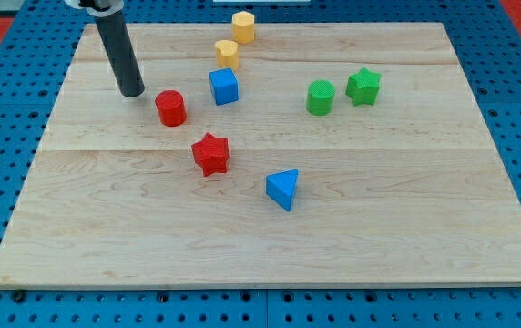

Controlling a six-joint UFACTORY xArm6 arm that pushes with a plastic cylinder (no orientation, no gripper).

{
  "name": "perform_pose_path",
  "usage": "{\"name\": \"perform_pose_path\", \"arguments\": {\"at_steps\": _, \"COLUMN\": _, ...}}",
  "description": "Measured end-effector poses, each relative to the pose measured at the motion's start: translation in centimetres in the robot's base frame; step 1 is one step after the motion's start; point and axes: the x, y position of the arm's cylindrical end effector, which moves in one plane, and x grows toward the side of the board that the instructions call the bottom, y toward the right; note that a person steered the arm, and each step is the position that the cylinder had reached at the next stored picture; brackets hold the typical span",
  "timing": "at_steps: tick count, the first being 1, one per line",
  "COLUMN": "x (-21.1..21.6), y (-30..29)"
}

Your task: Slide the blue cube close to the green circle

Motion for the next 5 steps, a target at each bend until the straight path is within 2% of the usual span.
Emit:
{"name": "perform_pose_path", "arguments": {"at_steps": 1, "x": -1.9, "y": 6.0}}
{"name": "perform_pose_path", "arguments": {"at_steps": 2, "x": -0.8, "y": 10.3}}
{"name": "perform_pose_path", "arguments": {"at_steps": 5, "x": -0.1, "y": 11.5}}
